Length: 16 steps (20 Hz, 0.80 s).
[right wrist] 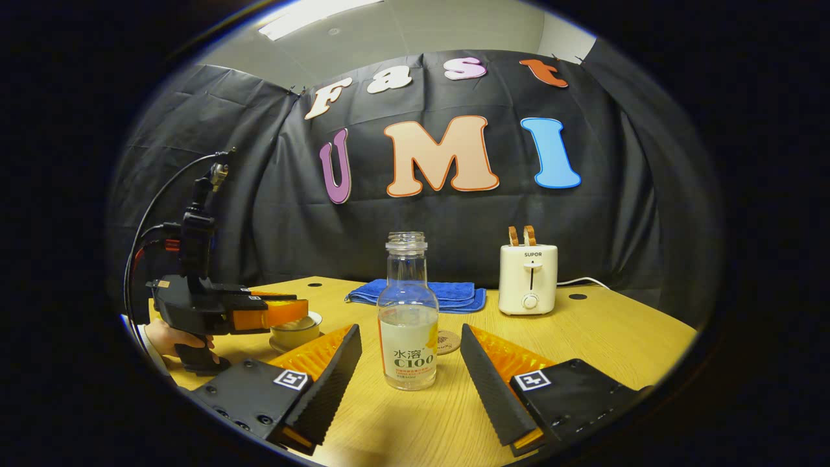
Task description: Open the teacup lid with one hand, grasp the water bottle and pour water into the teacup with the other hand; after pouring, place the water bottle on the coaster and then close the teacup lid.
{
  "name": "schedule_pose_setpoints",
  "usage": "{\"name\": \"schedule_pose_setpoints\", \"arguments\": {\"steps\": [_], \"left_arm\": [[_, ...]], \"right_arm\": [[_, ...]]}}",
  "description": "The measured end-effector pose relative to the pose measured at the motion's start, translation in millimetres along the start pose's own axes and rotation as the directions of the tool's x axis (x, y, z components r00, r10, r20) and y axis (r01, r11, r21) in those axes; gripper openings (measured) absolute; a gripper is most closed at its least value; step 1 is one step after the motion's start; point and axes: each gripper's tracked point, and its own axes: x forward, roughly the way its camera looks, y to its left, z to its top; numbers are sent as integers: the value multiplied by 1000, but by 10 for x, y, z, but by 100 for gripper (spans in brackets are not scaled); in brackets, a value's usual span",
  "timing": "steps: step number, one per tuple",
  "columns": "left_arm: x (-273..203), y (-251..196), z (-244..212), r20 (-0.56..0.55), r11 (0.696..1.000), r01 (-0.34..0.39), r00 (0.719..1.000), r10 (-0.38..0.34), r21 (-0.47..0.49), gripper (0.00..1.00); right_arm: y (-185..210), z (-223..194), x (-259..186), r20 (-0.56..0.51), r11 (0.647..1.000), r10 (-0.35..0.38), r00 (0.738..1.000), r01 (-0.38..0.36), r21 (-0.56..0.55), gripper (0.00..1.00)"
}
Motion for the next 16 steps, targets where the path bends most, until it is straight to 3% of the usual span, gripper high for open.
{"name": "schedule_pose_setpoints", "arguments": {"steps": [9, 12, 16], "left_arm": [[-193, 180, 75, 64, 999, -38, 997, 39, -19, 29], [-301, 310, 94, 90, 998, -67, 994, 68, -14, 28], [-438, 527, 131, 127, 993, -119, 984, 121, -29, 28]], "right_arm": [[-21, -29, 91, -9, 1000, -9, 1000, 9, 1, 94], [8, 1, 299, -13, 1000, 1, 1000, -1, 1, 98], [33, -52, 429, -39, 1000, 9, 999, -9, 2, 94]]}}
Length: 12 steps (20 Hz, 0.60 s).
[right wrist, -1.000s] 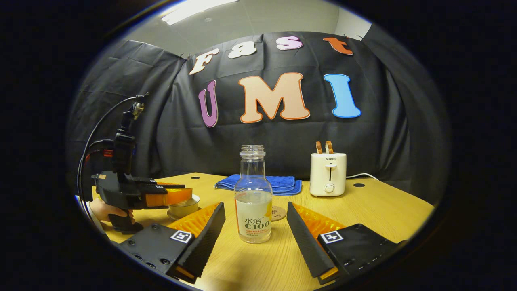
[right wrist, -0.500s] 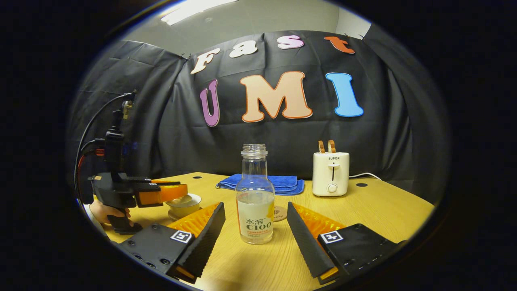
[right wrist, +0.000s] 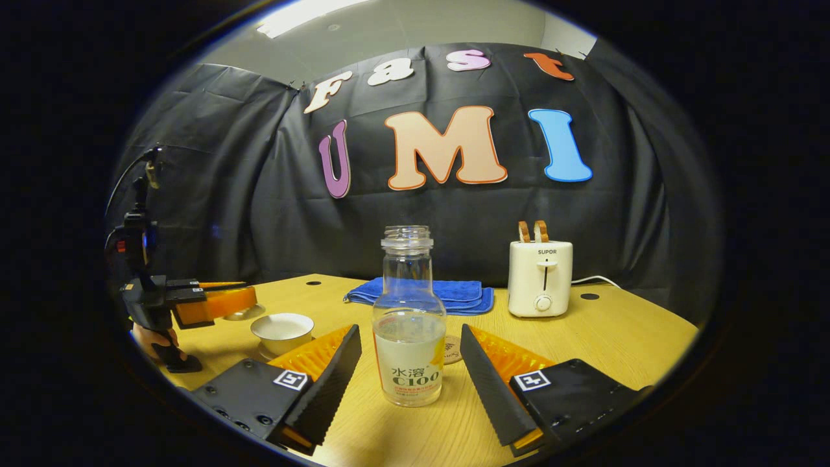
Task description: Open the teacup lid with one hand, grasp the water bottle and pour water into the teacup with the other hand; after pouring, place the water bottle on the coaster and then close the teacup lid.
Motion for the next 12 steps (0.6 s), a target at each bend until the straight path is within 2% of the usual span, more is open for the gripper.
{"name": "schedule_pose_setpoints", "arguments": {"steps": [5, 7, 8, 12], "left_arm": [[-100, 168, 5, 1, 1000, -20, 1000, 20, 2, 28], [-124, 240, -5, 1, 1000, -29, 1000, 29, 3, 28], [-136, 272, -9, 1, 999, -34, 999, 34, 4, 28], [-173, 394, -9, 3, 999, -46, 999, 46, 3, 28]], "right_arm": [[18, -94, 159, -57, 1000, -2, 998, 1, -5, 94], [40, -162, 227, -97, 1000, 2, 995, -3, -10, 98], [44, -184, 256, -117, 1000, 0, 993, -1, -12, 94], [76, -290, 353, -179, 1000, 1, 984, -5, -22, 94]]}}
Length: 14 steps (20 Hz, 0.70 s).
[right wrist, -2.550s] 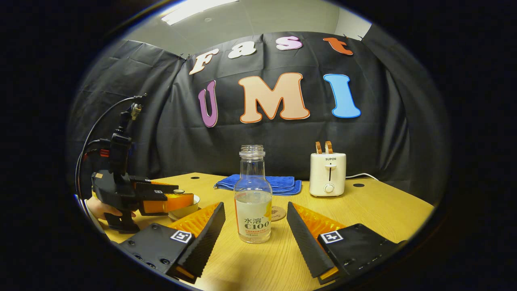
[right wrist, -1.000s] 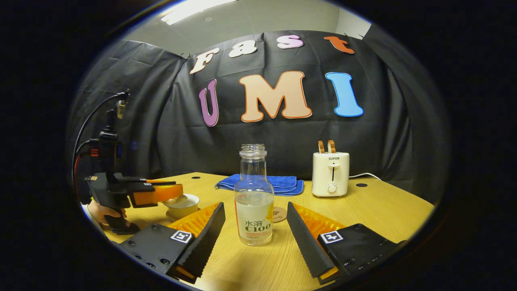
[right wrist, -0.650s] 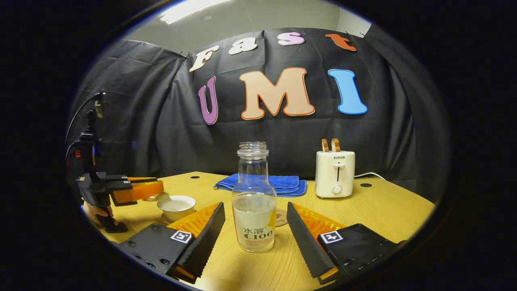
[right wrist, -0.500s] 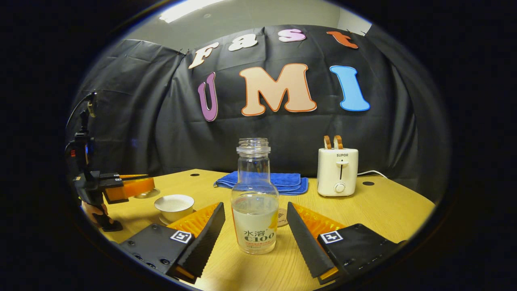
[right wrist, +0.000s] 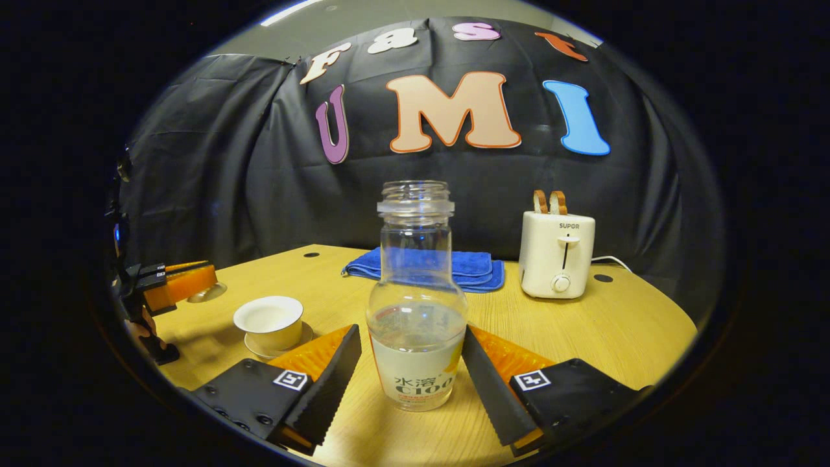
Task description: Open the teacup lid with one hand, grasp the water bottle and pour water into the teacup with the other hand; after pouring, place the water bottle on the coaster and then close the teacup lid.
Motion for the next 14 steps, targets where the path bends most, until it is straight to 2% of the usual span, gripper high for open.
{"name": "schedule_pose_setpoints", "arguments": {"steps": [1, 4, 6, 10, 14], "left_arm": [[-4, 26, 2, 0, 1000, -3, 1000, 3, 0, 28], [-7, 99, -10, -2, 1000, -6, 1000, 6, 0, 28], [-17, 153, -5, -1, 1000, -15, 1000, 15, 0, 28], [-21, 231, -10, -2, 1000, -29, 1000, 29, -1, 28], [-18, 230, -10, -1, 1000, -27, 1000, 27, -1, 28]], "right_arm": [[2, -30, 25, -15, 1000, -5, 1000, 5, -5, 98], [-6, -116, 89, -71, 999, -25, 997, 23, -24, 88], [-4, -104, 85, -72, 999, -31, 997, 29, -40, 83], [21, -44, 57, -37, 992, -61, 997, 56, -110, 83], [23, -8, 20, -16, 969, -109, 994, 103, -225, 82]]}}
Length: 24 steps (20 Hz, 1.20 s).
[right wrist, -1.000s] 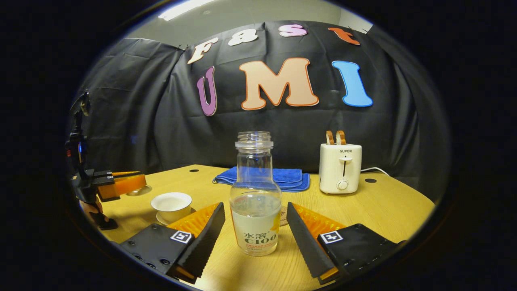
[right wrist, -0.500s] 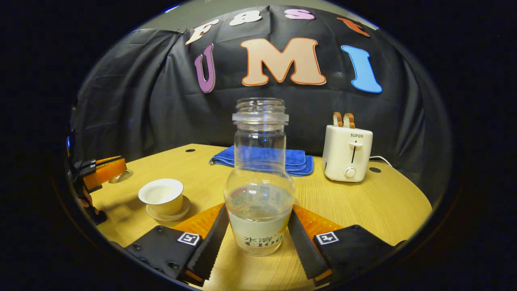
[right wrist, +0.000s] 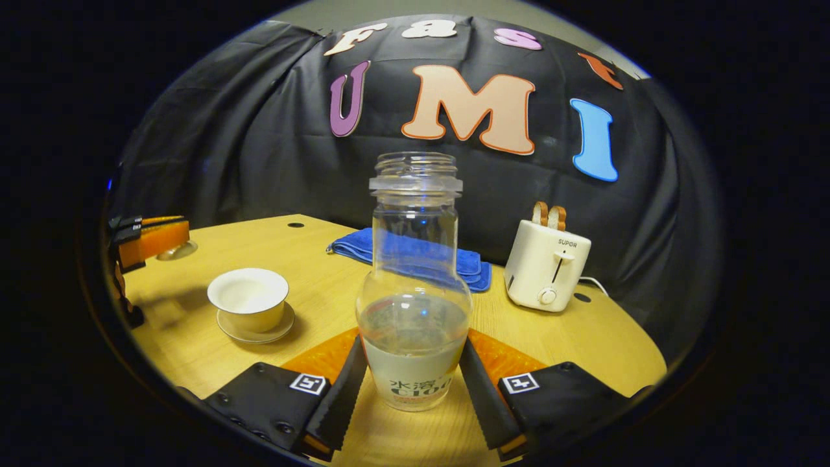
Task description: Open the teacup lid with one hand, grasp the water bottle and pour water into the teacup with the other hand; after pouring, place the water bottle on the coaster and then close the teacup lid.
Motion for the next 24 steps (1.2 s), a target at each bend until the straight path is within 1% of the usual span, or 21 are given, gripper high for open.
{"name": "schedule_pose_setpoints", "arguments": {"steps": [3, 6, 9, 11, 12, 13, 14, 16, 17, 20, 21, 24], "left_arm": [[-2, -3, 3, 1, 1000, 0, 1000, 0, 0, 28], [1, -5, -1, 1, 1000, 0, 1000, 0, 0, 28], [0, -2, 5, 1, 1000, 0, 1000, 0, 0, 28], [-3, -2, 4, 1, 1000, 0, 1000, 0, 0, 28], [0, -3, -7, 0, 1000, 0, 1000, 0, 0, 28], [1, -1, -7, 1, 1000, 0, 1000, 0, 0, 28], [0, -2, -3, 1, 1000, 1, 1000, -1, 0, 28], [1, 3, -2, 0, 1000, 1, 1000, -1, -1, 28], [-6, 1, -4, 0, 1000, 1, 1000, -1, -1, 28], [-2, -1, -11, 0, 1000, 1, 1000, -1, -1, 28], [-4, -1, -10, 0, 1000, 1, 1000, -1, -1, 28], [-1, 4, -11, 0, 1000, 1, 1000, -1, -2, 28]], "right_arm": [[-52, 22, -38, -6, 993, -37, 999, 36, -108, 83], [-78, 117, -76, 3, 974, -46, 999, 45, -220, 82], [-150, 243, -82, 19, 933, -75, 997, 77, -351, 82], [-139, 319, -102, 33, 912, -80, 996, 86, -402, 83], [-122, 340, -92, 35, 902, -78, 996, 86, -424, 79], [-117, 371, -82, 40, 889, -81, 996, 90, -449, 80], [-104, 407, -76, 49, 872, -88, 995, 101, -480, 78], [-89, 477, -62, 69, 817, -108, 992, 128, -563, 78], [-58, 481, -57, 77, 780, -117, 990, 139, -610, 78], [-22, 555, -28, 110, 656, -135, 985, 172, -735, 78], [11, 563, -13, 117, 622, -133, 984, 174, -763, 79], [119, 570, 25, 122, 540, -123, 985, 169, -824, 77]]}}
